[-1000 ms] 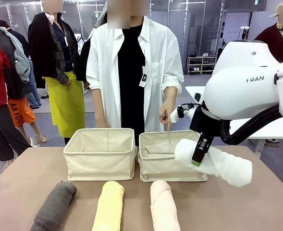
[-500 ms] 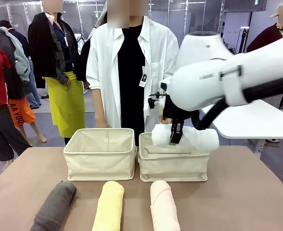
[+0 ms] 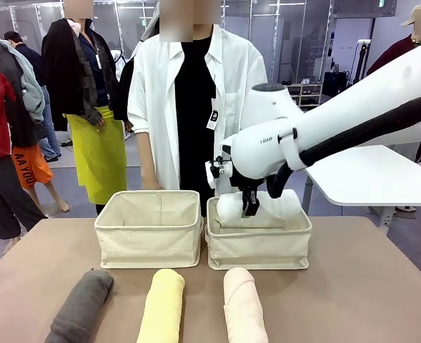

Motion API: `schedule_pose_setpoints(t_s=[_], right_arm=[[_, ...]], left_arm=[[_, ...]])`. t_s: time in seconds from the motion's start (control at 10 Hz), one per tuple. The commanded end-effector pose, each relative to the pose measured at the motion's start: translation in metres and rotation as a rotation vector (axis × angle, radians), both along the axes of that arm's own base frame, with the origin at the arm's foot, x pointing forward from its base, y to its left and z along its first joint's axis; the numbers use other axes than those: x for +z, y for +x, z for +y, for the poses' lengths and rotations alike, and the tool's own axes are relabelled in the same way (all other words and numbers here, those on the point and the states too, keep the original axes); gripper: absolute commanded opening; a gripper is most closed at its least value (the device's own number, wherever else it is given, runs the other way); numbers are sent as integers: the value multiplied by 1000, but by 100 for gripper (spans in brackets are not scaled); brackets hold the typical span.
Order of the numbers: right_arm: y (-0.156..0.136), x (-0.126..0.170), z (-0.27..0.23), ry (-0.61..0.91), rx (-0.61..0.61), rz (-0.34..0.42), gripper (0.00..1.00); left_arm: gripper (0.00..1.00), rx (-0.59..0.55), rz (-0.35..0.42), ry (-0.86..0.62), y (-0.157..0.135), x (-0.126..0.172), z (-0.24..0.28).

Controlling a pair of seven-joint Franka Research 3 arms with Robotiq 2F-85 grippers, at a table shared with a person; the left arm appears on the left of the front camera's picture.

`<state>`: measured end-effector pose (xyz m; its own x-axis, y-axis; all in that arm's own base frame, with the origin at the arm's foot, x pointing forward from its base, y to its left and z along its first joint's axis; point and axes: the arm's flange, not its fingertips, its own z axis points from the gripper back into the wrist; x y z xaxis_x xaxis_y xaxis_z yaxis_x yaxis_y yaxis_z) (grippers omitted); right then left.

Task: Divide the towels into two baskets.
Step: Pick up one hotel-folded towel and place it in the Fabric basket indicated by the person.

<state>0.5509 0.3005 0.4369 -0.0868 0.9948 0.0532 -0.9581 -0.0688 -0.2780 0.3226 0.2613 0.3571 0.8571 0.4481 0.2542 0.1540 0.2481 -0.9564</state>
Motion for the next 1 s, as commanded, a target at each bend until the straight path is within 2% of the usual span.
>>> schedule_pose_setpoints(t_s=[0.0,0.2,0.3,0.4,0.5,0.6,0.7,0.9], right_arm=[[13,-17,4,1,23,-28,38],[26,-41,6,-9,4,-20,38],[32,-53,5,-6,-21,17,42],[33,-55,4,-4,-29,25,54],[33,-56,1,-3,-32,31,72],[32,-55,-1,-9,-34,31,84],[30,-52,-2,-6,-36,27,100],[28,-48,-1,-12,-48,19,100]], left_arm=[[100,2,-7,-5,-2,2,1],[100,2,-7,-5,-2,2,1],[100,2,-7,-5,-2,2,1],[100,2,-7,-5,-2,2,1],[100,2,-7,-5,-2,2,1],[100,2,-7,-5,-2,2,1],[100,2,-7,-5,-2,2,1],[100,2,-7,-5,-2,2,1]])
